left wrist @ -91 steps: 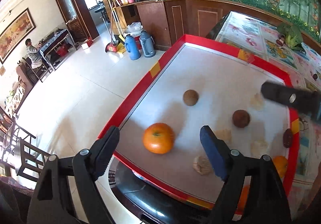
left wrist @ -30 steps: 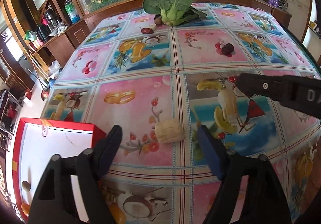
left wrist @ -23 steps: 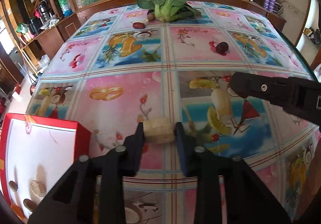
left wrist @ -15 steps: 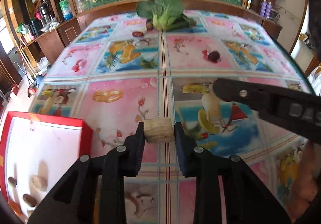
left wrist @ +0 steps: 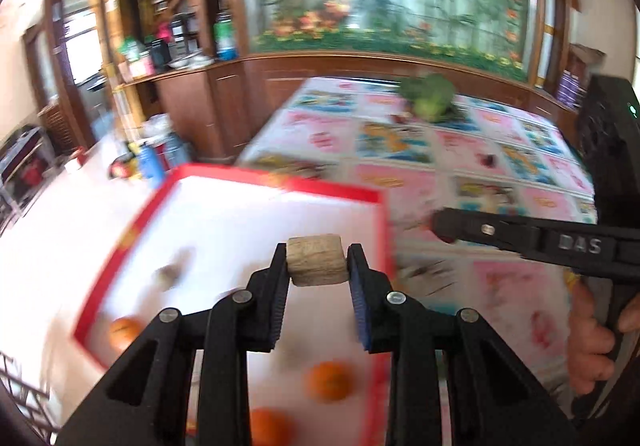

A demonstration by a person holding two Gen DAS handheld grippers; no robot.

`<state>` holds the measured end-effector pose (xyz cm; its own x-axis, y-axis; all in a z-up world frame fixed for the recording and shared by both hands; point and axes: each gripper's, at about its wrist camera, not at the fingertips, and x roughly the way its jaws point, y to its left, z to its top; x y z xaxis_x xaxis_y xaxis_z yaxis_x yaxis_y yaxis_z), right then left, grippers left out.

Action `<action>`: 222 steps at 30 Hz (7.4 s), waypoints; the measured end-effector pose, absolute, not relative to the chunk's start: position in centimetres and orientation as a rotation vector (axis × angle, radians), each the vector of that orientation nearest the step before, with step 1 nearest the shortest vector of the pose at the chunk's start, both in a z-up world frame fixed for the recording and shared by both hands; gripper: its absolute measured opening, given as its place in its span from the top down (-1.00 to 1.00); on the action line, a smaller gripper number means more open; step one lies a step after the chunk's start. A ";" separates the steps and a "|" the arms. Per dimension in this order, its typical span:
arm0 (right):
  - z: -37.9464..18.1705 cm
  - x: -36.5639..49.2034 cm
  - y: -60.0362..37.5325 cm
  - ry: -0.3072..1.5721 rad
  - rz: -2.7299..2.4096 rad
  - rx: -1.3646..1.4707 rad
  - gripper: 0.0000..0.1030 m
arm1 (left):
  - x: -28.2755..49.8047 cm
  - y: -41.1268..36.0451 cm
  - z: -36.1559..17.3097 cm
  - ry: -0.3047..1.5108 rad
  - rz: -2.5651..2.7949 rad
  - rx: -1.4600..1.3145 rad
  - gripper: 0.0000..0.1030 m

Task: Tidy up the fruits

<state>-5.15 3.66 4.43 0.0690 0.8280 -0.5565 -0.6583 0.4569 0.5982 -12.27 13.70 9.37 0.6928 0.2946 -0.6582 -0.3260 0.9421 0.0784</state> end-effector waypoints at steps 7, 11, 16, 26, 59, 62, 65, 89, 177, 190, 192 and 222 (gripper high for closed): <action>2.6 -6.5 6.4 0.970 1.053 0.018 0.63 | -14.6 20.2 7.2 0.785 0.475 -0.118 0.40; 1.6 -6.6 6.7 0.970 1.038 -0.052 0.63 | -14.4 21.6 6.3 0.799 0.494 -0.144 0.40; 1.4 -7.4 6.8 0.940 1.025 -0.127 0.61 | -13.9 22.4 5.1 0.833 0.534 -0.139 0.40; 3.0 -7.2 5.5 0.880 1.033 -0.066 0.55 | -13.6 22.6 3.7 0.887 0.601 -0.108 0.09; 7.9 -16.1 -8.0 0.339 0.731 0.152 -0.19 | -22.7 14.3 15.2 0.446 0.650 -0.008 -1.00; 9.2 -17.7 -8.6 0.301 0.731 0.150 -0.23 | -24.1 13.6 15.6 0.403 0.655 0.005 -1.00; 10.3 -19.0 -9.2 0.271 0.722 0.157 -0.34 | -25.3 13.0 16.0 0.375 0.641 0.002 -1.00; 15.2 -30.6 -10.6 0.181 0.747 0.216 -0.91 | -34.3 11.7 18.3 0.323 0.601 -0.048 -1.00; 13.6 -31.7 -8.2 0.227 0.688 0.133 -0.98 | -40.0 16.3 15.5 0.350 0.693 -0.051 -1.00; 13.7 -31.6 -8.4 0.227 0.682 0.136 -0.98 | -40.0 15.9 15.4 0.359 0.675 -0.041 -1.00; 13.7 -31.7 -8.3 0.223 0.679 0.135 -0.98 | -40.0 15.9 15.4 0.359 0.675 -0.041 -1.00; 14.1 -32.5 -8.1 0.204 0.669 0.120 -0.98 | -39.5 15.1 15.0 0.379 0.651 -0.042 -1.00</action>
<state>-32.52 -8.06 14.08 0.7652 0.6263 -0.1493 -0.6028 0.7783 0.1756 -39.54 15.12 15.03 0.7295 0.5834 -0.3570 -0.5987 0.7970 0.0791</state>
